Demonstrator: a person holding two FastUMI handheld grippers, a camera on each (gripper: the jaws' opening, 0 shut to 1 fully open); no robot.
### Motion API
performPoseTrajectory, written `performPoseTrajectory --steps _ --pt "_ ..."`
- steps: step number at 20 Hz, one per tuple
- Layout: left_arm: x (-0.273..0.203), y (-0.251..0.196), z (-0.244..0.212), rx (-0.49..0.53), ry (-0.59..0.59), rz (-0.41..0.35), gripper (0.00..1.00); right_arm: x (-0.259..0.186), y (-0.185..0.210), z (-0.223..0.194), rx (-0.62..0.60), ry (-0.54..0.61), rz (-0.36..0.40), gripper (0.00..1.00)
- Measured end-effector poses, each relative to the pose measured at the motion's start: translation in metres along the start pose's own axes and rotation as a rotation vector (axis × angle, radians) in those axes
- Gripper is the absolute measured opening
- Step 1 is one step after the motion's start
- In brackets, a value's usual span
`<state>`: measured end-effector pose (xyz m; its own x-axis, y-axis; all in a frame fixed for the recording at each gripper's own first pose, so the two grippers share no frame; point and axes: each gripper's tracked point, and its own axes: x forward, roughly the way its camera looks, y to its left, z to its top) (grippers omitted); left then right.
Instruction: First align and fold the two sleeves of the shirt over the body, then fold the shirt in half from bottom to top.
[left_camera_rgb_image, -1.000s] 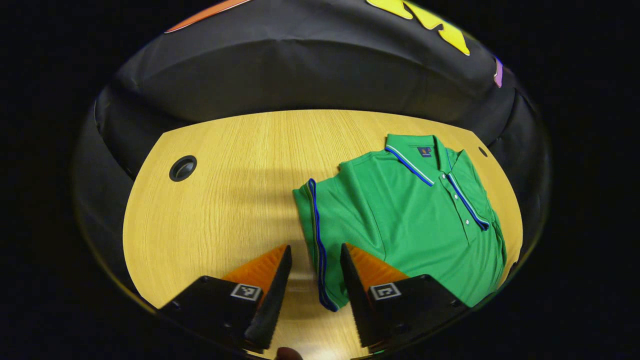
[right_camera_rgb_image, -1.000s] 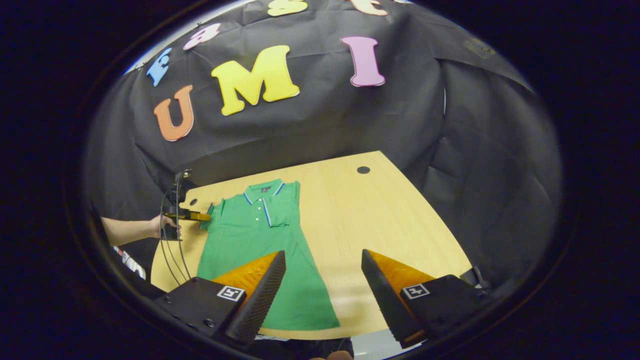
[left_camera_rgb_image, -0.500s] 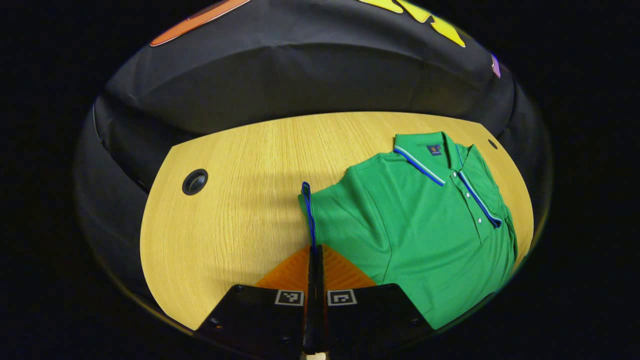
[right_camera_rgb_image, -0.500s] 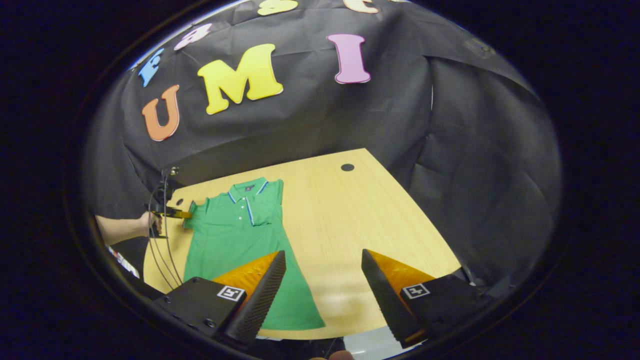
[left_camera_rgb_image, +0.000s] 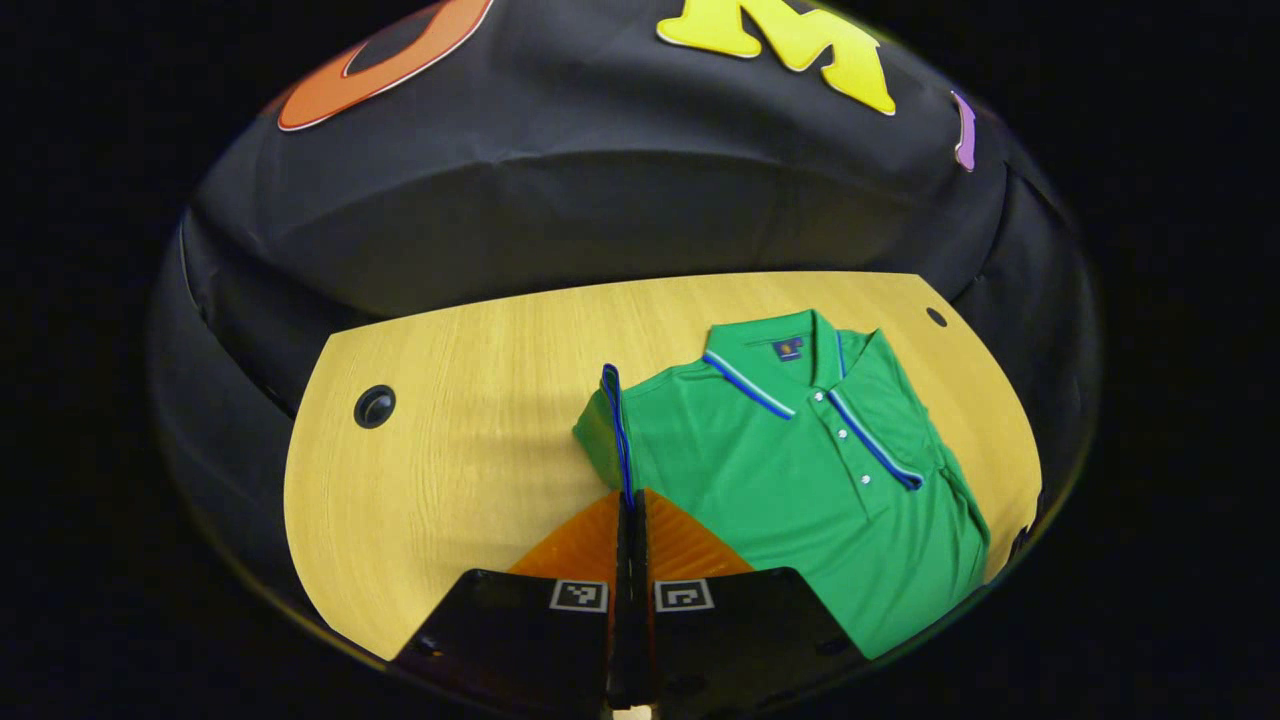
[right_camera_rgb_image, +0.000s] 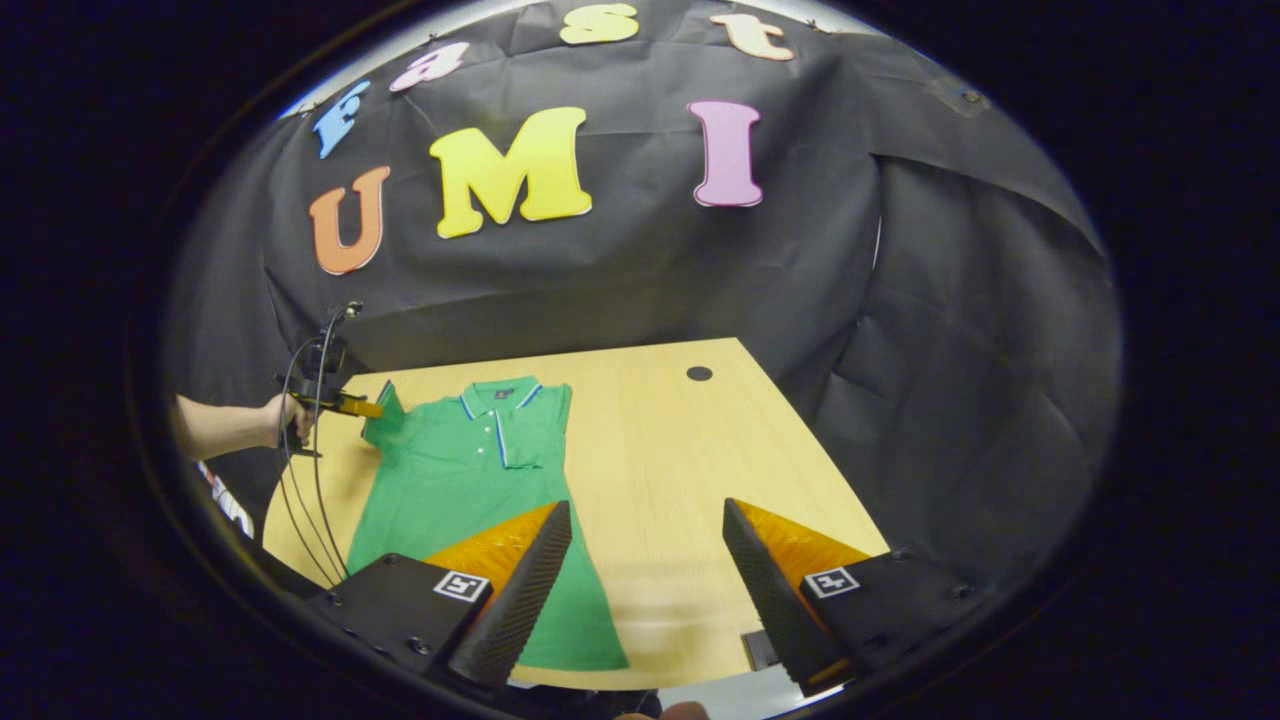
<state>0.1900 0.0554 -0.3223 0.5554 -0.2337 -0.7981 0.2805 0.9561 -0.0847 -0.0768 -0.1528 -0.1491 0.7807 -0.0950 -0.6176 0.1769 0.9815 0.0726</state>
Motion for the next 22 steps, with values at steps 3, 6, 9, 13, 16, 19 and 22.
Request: performPoseTrajectory --steps 3,6,9,13,16,19,22 --pt "0.001 -0.04 0.01 0.004 -0.012 -0.04 0.03 -0.009 -0.007 0.002 0.004 -0.02 -0.003 0.98" --pt "0.006 -0.072 0.004 0.013 0.009 -0.072 0.03 -0.019 -0.017 0.003 -0.014 -0.045 -0.008 0.93" --pt "0.013 -0.093 -0.001 0.04 0.001 -0.067 0.05 -0.023 -0.023 0.002 -0.009 -0.051 0.001 0.98" --pt "0.0 -0.123 0.007 0.009 -0.057 -0.122 0.76 -0.02 -0.024 0.001 -0.016 -0.056 0.018 0.98" --pt "-0.025 -0.118 0.007 -0.003 -0.096 -0.091 1.0 -0.013 -0.01 0.006 -0.053 -0.057 0.052 0.94" --pt "-0.068 -0.109 -0.005 -0.042 -0.127 -0.062 1.0 -0.006 0.009 0.015 -0.1 -0.074 0.084 0.98" --pt "-0.117 -0.106 -0.027 -0.086 -0.166 -0.051 1.0 0.003 0.038 0.017 -0.124 -0.073 0.148 0.98"
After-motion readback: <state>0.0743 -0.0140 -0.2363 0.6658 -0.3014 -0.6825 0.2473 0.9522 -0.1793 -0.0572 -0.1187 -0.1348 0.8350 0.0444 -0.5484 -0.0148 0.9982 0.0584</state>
